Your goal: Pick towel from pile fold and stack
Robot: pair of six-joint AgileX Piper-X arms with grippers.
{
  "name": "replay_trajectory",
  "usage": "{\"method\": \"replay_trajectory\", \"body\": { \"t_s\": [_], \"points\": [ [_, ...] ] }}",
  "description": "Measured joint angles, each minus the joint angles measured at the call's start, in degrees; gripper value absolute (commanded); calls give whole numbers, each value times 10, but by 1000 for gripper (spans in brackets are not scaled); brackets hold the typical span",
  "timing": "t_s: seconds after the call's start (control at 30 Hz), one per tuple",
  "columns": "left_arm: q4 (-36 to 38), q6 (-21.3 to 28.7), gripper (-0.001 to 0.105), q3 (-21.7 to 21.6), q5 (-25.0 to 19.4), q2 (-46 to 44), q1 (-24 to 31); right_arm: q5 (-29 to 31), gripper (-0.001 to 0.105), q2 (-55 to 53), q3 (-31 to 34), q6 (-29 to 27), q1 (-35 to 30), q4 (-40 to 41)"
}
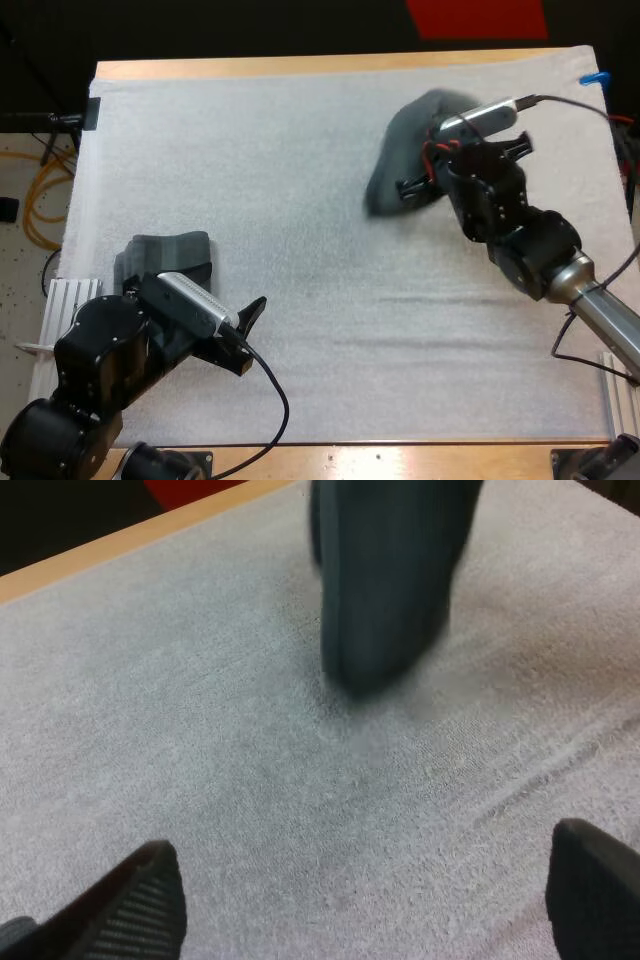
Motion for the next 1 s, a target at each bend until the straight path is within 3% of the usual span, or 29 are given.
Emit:
{"method": "replay_trajectory", "body": {
  "t_s": [0.1,0.3,0.5,0.63,0.73,0.87,0.9,1.0],
  "points": [
    [0,0,72,0,0,0,0,-10,1,0,0,-3,0,15],
    [0,0,72,0,0,0,0,-131,1,17,30,44,43,59],
    [0,0,72,0,0,0,0,-224,1,78,74,108,155,89],
    [0,0,72,0,0,0,0,-239,6,114,78,116,240,90],
    [0,0,72,0,0,0,0,-258,26,120,78,118,288,81],
    [0,0,72,0,0,0,0,-275,62,118,62,120,325,96],
    [0,0,72,0,0,0,0,-275,68,118,57,118,329,103],
    [0,0,72,0,0,0,0,-253,71,118,34,94,333,140]
  ]
}}
